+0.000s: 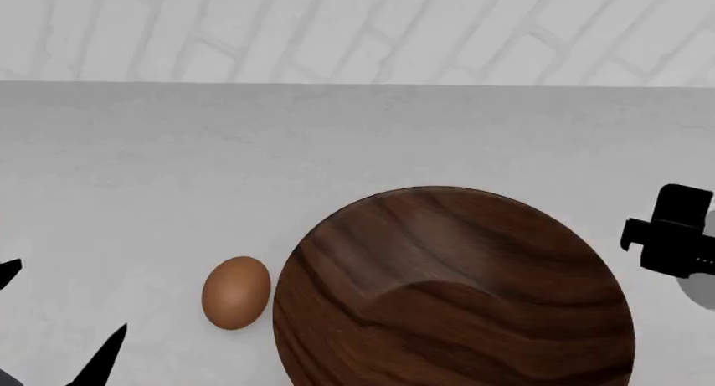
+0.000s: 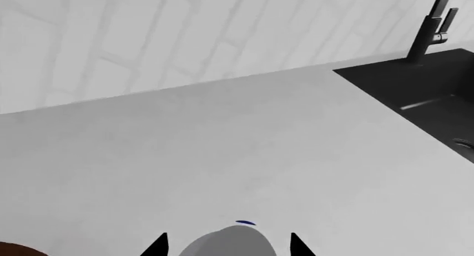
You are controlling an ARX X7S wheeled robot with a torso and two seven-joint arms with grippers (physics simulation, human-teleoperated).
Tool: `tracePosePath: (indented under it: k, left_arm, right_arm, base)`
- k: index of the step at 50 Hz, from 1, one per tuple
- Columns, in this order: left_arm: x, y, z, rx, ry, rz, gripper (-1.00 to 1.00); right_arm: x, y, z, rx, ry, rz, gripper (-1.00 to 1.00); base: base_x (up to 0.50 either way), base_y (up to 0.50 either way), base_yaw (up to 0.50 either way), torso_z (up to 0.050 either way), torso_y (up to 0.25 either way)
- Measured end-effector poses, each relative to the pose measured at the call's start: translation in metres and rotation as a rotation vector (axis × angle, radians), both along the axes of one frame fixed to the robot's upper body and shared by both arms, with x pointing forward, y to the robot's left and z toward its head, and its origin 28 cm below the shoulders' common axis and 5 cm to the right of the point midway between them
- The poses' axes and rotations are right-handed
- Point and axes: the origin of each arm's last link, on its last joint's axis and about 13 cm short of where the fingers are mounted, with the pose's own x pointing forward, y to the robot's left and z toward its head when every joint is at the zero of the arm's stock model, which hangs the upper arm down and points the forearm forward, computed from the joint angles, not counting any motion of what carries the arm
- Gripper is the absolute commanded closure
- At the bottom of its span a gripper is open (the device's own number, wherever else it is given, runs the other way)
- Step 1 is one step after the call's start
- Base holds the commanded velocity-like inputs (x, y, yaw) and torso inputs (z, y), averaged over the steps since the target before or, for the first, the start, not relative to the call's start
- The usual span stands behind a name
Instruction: Place the eggs and milk next to the bowl.
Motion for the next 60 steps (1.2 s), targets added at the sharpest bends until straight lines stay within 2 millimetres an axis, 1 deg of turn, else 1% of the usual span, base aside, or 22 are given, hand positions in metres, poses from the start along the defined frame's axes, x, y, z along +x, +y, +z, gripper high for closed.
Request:
tracePosePath:
  k: [10,25,44,60]
  left_arm:
    - [-0.002,0.000,-0.002,0.003,0.000,0.005,-1.00]
    - [-0.001,0.001,-0.005,0.013,0.002,0.011,-1.00]
    - [0.001,0.002,-0.006,0.018,0.008,0.013,-1.00]
    - [0.005,0.001,-0.004,0.023,0.011,0.008,-1.00]
  right_arm:
    - [0.013,0.007,0.002,0.012,0.006,0.028,1.00]
    - [0.026,0.017,-0.003,0.020,0.018,0.062,1.00]
    - [0.034,0.021,-0.014,0.025,0.037,0.074,1.00]
    - [0.035,0.015,-0.027,0.036,0.054,0.052,1.00]
  base:
    - [0.00,0.00,0.00,0.000,0.000]
    - [0.00,0.00,0.00,0.000,0.001]
    - [0.00,0.00,0.00,0.000,0.000]
    - [0.00,0.00,0.00,0.000,0.001]
